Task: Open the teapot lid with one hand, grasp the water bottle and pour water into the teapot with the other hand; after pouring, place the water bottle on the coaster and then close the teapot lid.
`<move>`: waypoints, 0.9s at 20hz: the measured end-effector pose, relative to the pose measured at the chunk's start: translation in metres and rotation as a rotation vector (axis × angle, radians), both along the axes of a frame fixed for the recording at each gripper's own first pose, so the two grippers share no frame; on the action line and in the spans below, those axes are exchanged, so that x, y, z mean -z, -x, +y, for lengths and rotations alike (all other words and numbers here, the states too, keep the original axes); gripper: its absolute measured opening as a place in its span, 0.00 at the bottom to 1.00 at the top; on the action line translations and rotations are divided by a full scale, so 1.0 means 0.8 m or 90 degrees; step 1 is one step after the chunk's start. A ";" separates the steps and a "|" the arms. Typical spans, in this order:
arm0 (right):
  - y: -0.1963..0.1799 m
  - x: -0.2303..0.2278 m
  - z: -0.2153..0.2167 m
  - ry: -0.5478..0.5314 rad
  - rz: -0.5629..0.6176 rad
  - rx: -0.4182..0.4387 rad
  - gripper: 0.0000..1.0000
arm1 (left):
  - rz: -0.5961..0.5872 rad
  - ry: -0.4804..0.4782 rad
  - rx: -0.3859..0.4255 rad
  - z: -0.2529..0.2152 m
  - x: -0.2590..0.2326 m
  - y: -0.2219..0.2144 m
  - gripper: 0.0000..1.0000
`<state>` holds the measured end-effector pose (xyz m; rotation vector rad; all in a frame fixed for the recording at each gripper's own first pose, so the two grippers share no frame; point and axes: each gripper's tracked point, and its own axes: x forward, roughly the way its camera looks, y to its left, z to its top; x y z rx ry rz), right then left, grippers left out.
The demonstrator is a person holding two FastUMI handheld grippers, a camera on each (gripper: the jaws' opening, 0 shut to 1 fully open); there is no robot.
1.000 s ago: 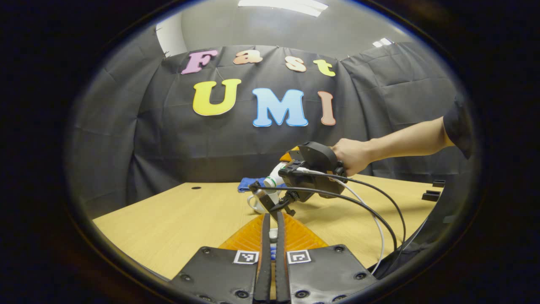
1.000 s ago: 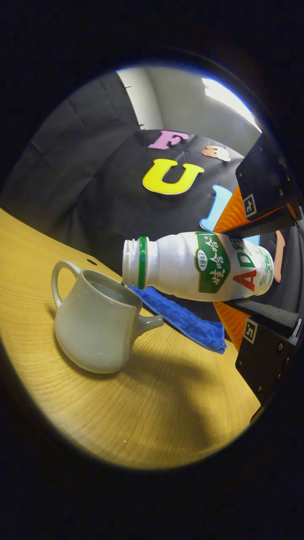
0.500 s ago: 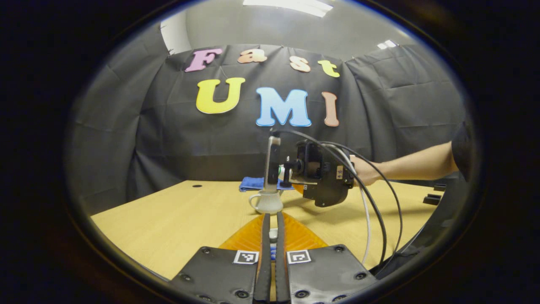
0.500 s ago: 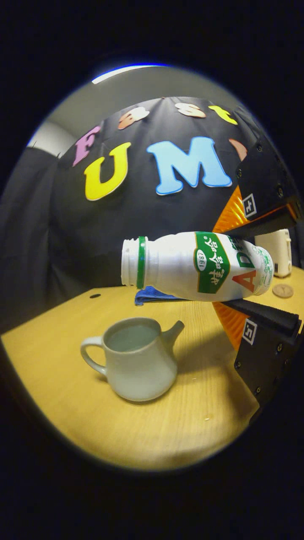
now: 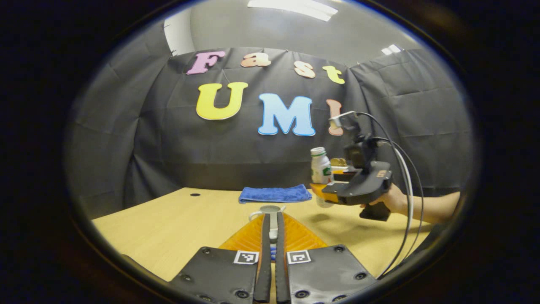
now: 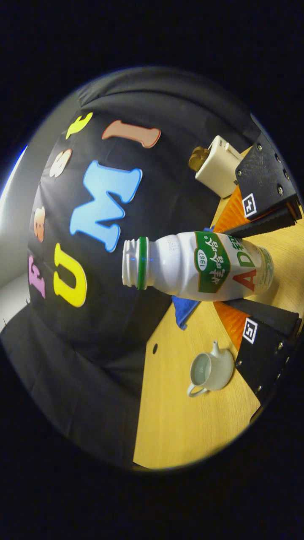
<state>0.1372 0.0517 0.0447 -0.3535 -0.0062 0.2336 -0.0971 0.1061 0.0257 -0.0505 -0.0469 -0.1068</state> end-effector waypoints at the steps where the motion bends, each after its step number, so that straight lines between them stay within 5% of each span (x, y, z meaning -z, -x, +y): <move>1: -0.002 -0.001 -0.015 -0.027 -0.002 0.010 0.72 | 0.001 0.001 -0.005 0.002 -0.002 -0.013 0.14; 7: -0.006 -0.013 -0.093 -0.155 -0.004 0.068 0.71 | 0.018 0.060 0.007 -0.013 -0.033 -0.105 0.14; 13: -0.005 -0.025 -0.146 -0.252 -0.004 0.110 0.71 | 0.026 0.035 0.004 -0.032 -0.050 -0.180 0.14; 18: -0.003 -0.028 -0.156 -0.253 -0.015 0.129 0.71 | 0.036 0.008 -0.004 -0.043 -0.033 -0.227 0.14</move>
